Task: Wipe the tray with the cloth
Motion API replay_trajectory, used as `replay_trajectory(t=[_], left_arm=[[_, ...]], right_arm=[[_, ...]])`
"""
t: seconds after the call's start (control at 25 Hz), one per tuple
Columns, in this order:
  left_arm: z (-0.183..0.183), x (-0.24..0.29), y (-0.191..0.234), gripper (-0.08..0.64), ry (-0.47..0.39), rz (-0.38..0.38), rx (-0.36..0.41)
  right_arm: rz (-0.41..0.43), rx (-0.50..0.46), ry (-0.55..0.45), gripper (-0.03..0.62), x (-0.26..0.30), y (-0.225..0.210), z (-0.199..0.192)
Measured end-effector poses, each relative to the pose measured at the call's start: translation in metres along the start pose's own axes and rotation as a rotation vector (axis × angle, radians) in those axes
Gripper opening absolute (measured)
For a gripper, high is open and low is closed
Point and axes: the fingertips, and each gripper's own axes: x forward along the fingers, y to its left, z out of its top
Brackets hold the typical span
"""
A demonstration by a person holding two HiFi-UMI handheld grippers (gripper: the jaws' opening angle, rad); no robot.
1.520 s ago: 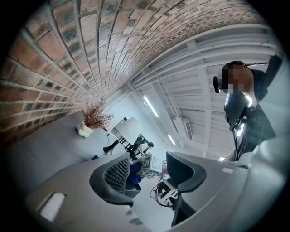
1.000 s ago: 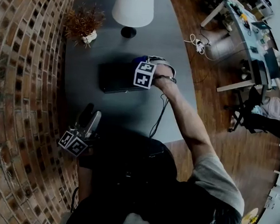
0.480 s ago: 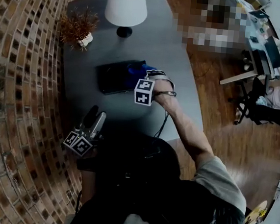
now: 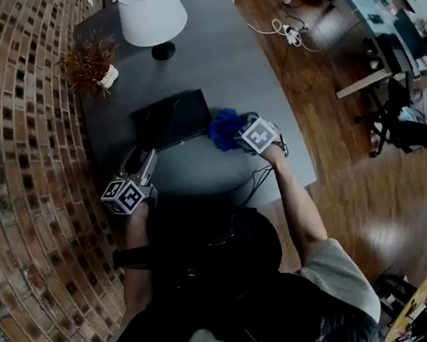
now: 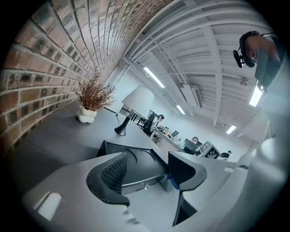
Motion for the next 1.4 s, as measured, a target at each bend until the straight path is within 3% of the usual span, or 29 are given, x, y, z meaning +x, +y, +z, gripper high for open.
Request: replay_trajectory(t=[0.08,0.16,0.24,0.4,0.6,0.72,0.8,0.84,0.88,1.0,1.08,1.2,1.28,1.4], left_arm=[[-0.007,0.013,0.015,0.297,0.048,0.043,0.017],[-0.018,0.026,0.024,0.304,0.105,0.065,0.017],[-0.030,0.034,0.026,0.304,0.156,0.067,0.004],[-0.037,0.045,0.022,0.305,0.188,0.048,-0.016],[-0.034,0.057,0.018,0.305,0.199,0.037,-0.007],[-0.032,0.056,0.019,0.305,0.193,0.040,-0.008],[-0.034,0.056,0.019,0.305,0.197,0.043,0.001],[-0.035,0.056,0.020,0.305,0.199,0.043,0.005],[-0.036,0.056,0.021,0.305,0.200,0.044,0.009],[-0.035,0.056,0.022,0.305,0.200,0.051,0.019],[-0.037,0.056,0.021,0.305,0.198,0.055,0.014],[-0.039,0.055,0.019,0.302,0.200,0.059,0.019],[-0.039,0.056,0.016,0.301,0.199,0.059,0.028],[-0.037,0.058,0.016,0.301,0.191,0.058,0.041]], right_arm=[[-0.052,0.102,-0.241,0.175,-0.007,-0.042,0.051],[-0.114,0.010,-0.343,0.175,-0.002,-0.067,0.091],[-0.136,-0.195,-0.294,0.175,0.023,-0.069,0.107],[-0.063,-0.658,-0.143,0.175,0.068,-0.028,0.106],[-0.036,-0.888,-0.089,0.172,0.048,0.010,0.067],[0.082,-1.024,-0.024,0.170,0.031,0.050,0.017],[0.200,-1.024,-0.001,0.170,0.023,0.062,-0.009],[0.209,-0.974,-0.002,0.170,0.023,0.054,-0.009],[0.162,-0.909,-0.006,0.170,0.025,0.035,0.000],[-0.124,-0.757,-0.005,0.173,0.043,-0.047,0.058],[-0.216,-0.714,-0.017,0.173,0.060,-0.074,0.092],[-0.170,-0.811,-0.023,0.174,0.093,-0.059,0.110],[-0.146,-0.911,-0.002,0.169,0.102,-0.042,0.100],[-0.107,-0.946,0.017,0.170,0.090,-0.024,0.079]])
